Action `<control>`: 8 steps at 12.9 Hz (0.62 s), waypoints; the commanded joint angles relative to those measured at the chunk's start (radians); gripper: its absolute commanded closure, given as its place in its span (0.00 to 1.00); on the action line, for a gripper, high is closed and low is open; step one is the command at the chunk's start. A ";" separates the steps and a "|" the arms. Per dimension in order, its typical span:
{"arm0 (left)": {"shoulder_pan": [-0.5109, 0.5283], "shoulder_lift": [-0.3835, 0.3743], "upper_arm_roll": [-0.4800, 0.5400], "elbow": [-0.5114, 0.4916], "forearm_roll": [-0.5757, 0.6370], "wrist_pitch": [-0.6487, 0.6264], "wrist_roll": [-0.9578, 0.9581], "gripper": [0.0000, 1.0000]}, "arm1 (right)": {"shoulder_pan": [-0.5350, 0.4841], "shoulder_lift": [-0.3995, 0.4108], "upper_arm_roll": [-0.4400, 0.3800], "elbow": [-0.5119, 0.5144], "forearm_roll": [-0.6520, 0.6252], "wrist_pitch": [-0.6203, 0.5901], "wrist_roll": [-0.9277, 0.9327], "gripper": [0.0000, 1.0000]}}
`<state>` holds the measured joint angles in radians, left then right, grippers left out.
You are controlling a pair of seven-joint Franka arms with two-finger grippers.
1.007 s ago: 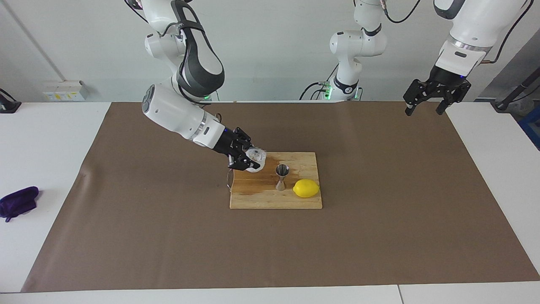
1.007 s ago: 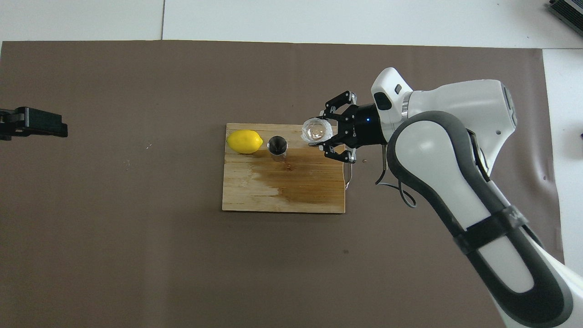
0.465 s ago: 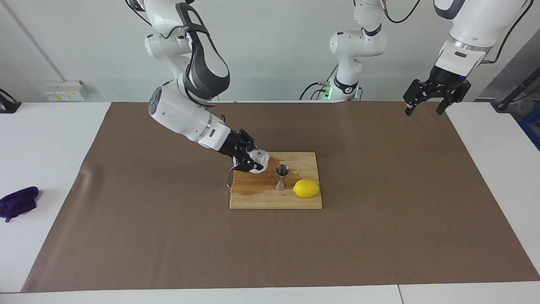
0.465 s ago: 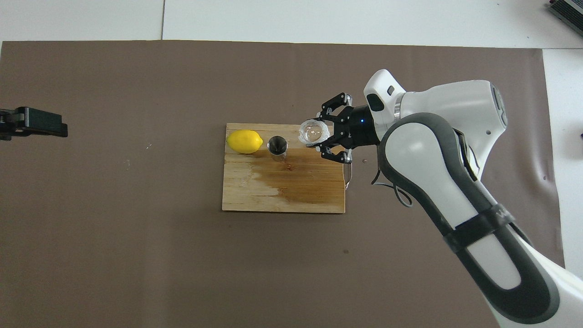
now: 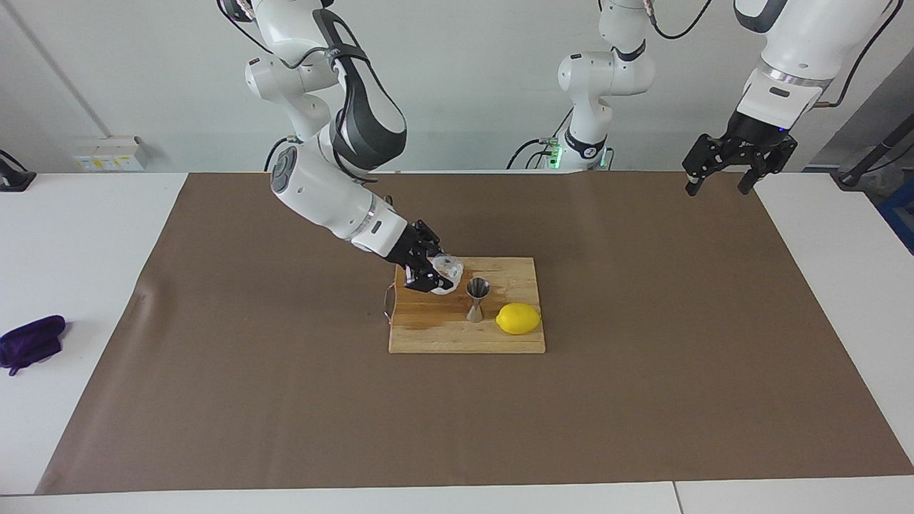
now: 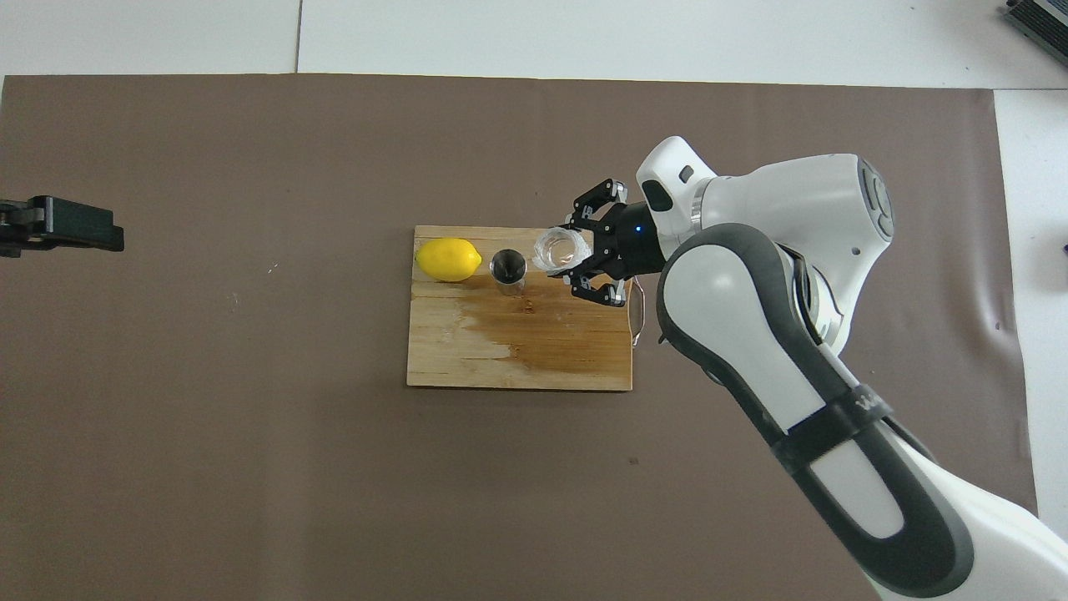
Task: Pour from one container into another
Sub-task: 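Carry the glass cup with the right gripper over the metal cup, then tilt the glass cup with the right gripper to pour into the metal cup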
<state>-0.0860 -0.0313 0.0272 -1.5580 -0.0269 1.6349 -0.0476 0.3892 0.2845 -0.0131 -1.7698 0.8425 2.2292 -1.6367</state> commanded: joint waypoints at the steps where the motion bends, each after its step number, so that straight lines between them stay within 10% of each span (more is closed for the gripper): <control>1: 0.000 -0.024 0.002 -0.020 0.018 -0.010 0.011 0.00 | 0.011 0.021 -0.004 0.044 -0.054 0.009 0.078 1.00; 8: 0.000 -0.024 0.000 -0.020 0.018 -0.010 0.011 0.00 | 0.033 0.044 -0.005 0.081 -0.149 -0.002 0.172 1.00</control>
<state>-0.0860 -0.0313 0.0272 -1.5580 -0.0269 1.6348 -0.0476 0.4164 0.3138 -0.0132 -1.7241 0.7377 2.2386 -1.5161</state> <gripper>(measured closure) 0.000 0.502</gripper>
